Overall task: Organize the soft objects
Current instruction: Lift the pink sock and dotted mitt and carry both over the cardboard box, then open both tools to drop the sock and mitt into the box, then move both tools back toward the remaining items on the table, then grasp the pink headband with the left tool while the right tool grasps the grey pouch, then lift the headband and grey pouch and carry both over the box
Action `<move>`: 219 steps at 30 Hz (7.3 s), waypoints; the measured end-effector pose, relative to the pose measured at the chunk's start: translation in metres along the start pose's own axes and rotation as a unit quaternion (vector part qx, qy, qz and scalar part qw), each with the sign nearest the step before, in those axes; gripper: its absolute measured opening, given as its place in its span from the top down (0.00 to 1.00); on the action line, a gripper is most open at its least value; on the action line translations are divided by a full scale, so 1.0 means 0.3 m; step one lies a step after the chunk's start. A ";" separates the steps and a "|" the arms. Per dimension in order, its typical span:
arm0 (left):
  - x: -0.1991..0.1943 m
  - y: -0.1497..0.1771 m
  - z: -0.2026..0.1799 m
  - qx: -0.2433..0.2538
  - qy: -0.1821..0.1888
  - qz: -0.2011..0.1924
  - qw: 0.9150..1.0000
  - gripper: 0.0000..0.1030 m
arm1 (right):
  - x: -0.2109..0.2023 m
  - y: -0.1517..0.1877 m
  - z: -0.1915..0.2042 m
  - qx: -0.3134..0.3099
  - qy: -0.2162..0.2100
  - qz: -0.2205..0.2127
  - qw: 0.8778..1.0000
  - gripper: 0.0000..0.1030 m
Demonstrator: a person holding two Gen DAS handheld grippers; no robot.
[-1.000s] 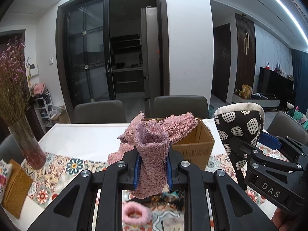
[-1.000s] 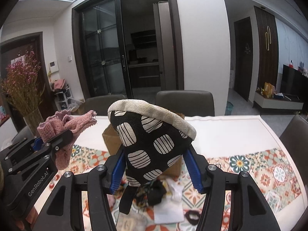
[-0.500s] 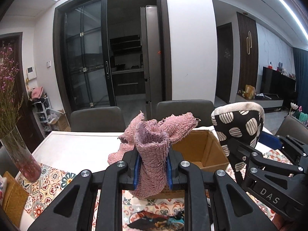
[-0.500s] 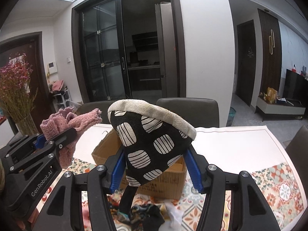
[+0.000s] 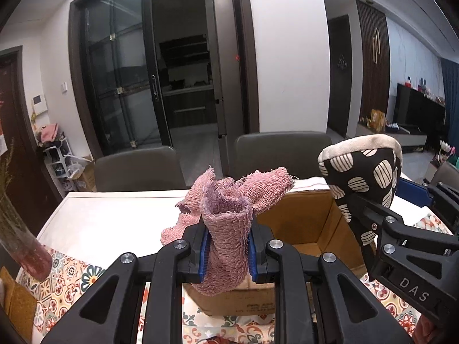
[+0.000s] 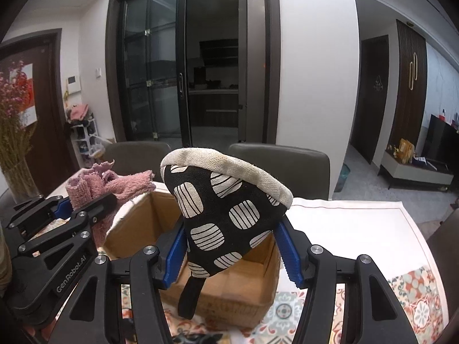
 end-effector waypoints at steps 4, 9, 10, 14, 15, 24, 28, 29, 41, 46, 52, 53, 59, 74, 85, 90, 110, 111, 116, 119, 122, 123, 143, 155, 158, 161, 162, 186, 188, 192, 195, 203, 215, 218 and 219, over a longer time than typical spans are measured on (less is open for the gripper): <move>0.072 0.013 -0.033 0.003 0.025 0.024 0.999 0.78 | 0.078 0.016 -0.013 0.003 -0.006 0.032 0.999 0.42; 0.141 0.031 -0.061 0.008 0.047 0.051 0.998 0.75 | 0.161 0.050 -0.032 0.010 -0.015 0.071 0.997 0.42; 0.152 0.034 -0.061 0.008 0.050 0.056 0.997 0.74 | 0.176 0.056 -0.033 0.009 -0.016 0.079 0.997 0.42; 0.165 0.044 -0.073 0.015 0.049 0.062 0.997 0.61 | 0.216 0.087 -0.051 0.014 -0.016 0.102 0.995 0.34; 0.163 0.044 -0.076 0.015 0.051 0.061 0.997 0.59 | 0.221 0.096 -0.053 0.017 -0.016 0.106 0.994 0.32; 0.104 0.041 -0.048 0.018 0.045 0.052 0.997 0.55 | 0.232 0.116 -0.083 0.040 -0.018 0.122 0.992 0.31; 0.048 0.026 -0.029 0.024 0.031 0.039 0.998 0.53 | 0.187 0.093 -0.088 0.044 -0.007 0.106 0.993 0.31; 0.033 0.020 -0.024 0.025 0.029 0.035 0.999 0.52 | 0.173 0.088 -0.088 0.043 -0.004 0.102 0.994 0.31; -0.173 0.011 0.040 0.010 0.016 0.007 1.000 0.52 | -0.020 0.029 -0.049 0.044 -0.005 0.059 0.997 0.31; -0.252 0.029 0.065 0.006 0.009 -0.001 1.000 0.52 | -0.104 0.024 -0.014 0.036 -0.006 0.041 0.999 0.31; -0.342 0.072 0.089 0.004 -0.002 -0.011 1.000 0.52 | -0.198 0.033 0.027 0.032 -0.010 0.027 0.999 0.31; -0.359 0.079 0.093 0.003 -0.004 -0.012 1.000 0.52 | -0.208 0.035 0.032 0.032 -0.011 0.026 0.999 0.31; -0.428 0.119 0.114 0.001 -0.008 -0.018 1.000 0.52 | -0.274 0.068 0.067 0.027 -0.015 0.022 0.999 0.31; -0.567 0.275 0.123 0.012 -0.001 -0.018 1.000 0.52 | -0.393 0.216 0.128 0.026 -0.021 0.036 0.999 0.31; -0.634 0.381 0.103 0.036 0.004 -0.014 0.999 0.52 | -0.461 0.338 0.162 0.024 -0.014 0.047 0.998 0.31; -0.638 0.433 0.086 0.034 0.023 -0.004 0.999 0.52 | -0.485 0.385 0.172 0.020 -0.008 0.053 0.998 0.31; -0.556 0.583 0.044 0.075 0.062 0.031 0.995 0.52 | -0.442 0.618 0.142 0.069 0.019 0.112 0.991 0.31; -0.548 0.591 0.041 0.078 0.064 0.033 0.994 0.52 | -0.438 0.627 0.140 0.071 0.020 0.114 0.991 0.31; -0.507 0.623 0.021 0.095 0.073 0.035 0.992 0.52 | -0.412 0.679 0.133 0.080 0.026 0.126 0.988 0.31; -0.478 0.641 0.009 0.101 0.080 0.039 0.991 0.52 | -0.392 0.710 0.127 0.085 0.029 0.137 0.986 0.31; -0.449 0.660 -0.003 0.111 0.083 0.042 0.989 0.52 | -0.366 0.747 0.123 0.092 0.031 0.152 0.984 0.31; -0.436 0.669 -0.008 0.115 0.084 0.044 0.989 0.52 | -0.358 0.759 0.120 0.094 0.032 0.155 0.983 0.31; -0.247 0.791 -0.071 0.144 0.099 0.077 0.982 0.55 | -0.203 0.957 0.083 0.148 0.030 0.215 0.965 0.32; -0.180 0.834 -0.102 0.150 0.096 0.103 0.979 0.64 | -0.172 1.016 0.090 0.162 0.016 0.239 0.957 0.44; -0.173 0.847 -0.103 0.149 0.093 0.109 0.978 0.65 | -0.167 1.026 0.091 0.166 0.012 0.244 0.955 0.47; -0.170 0.857 -0.103 0.150 0.090 0.114 0.978 0.69 | -0.164 1.040 0.091 0.166 0.012 0.248 0.954 0.55; -0.170 0.860 -0.102 0.150 0.089 0.117 0.978 0.71 | -0.162 1.042 0.089 0.165 0.012 0.248 0.955 0.59; -0.309 0.803 -0.068 0.050 0.084 0.121 0.988 0.86 | -0.210 0.929 0.131 0.124 -0.046 0.222 0.966 0.86; -0.324 0.791 -0.064 0.047 0.081 0.117 0.989 0.86 | -0.219 0.918 0.136 0.120 -0.051 0.220 0.967 0.87; -0.358 0.761 -0.057 0.038 0.076 0.108 0.991 0.86 | -0.243 0.886 0.140 0.113 -0.057 0.209 0.970 0.87; -0.387 0.726 -0.051 0.031 0.072 0.098 0.992 0.86 | -0.262 0.853 0.136 0.109 -0.059 0.199 0.972 0.87; -0.459 0.630 -0.045 0.016 0.068 0.069 0.995 0.86 | -0.329 0.743 0.133 0.093 -0.063 0.163 0.980 0.87; -0.562 0.486 -0.035 -0.002 0.058 0.023 0.998 0.86 | -0.417 0.570 0.126 0.068 -0.072 0.104 0.990 0.89; -0.578 0.450 -0.032 -0.005 0.056 0.013 0.998 0.86 | -0.437 0.525 0.128 0.061 -0.074 0.089 0.991 0.89; -0.584 0.434 -0.029 -0.006 0.056 0.008 0.998 0.86 | -0.443 0.514 0.130 0.059 -0.073 0.085 0.992 0.89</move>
Point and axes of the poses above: each gripper's, at about its wrist camera, not at the fingertips, and x roughly the way its jaws point, z to its left, y to its underside, the point moved 10 cm from there along x, roughly the way its jaws point, and after that the axes turned 7 degrees about x, right-handed, at the moved point
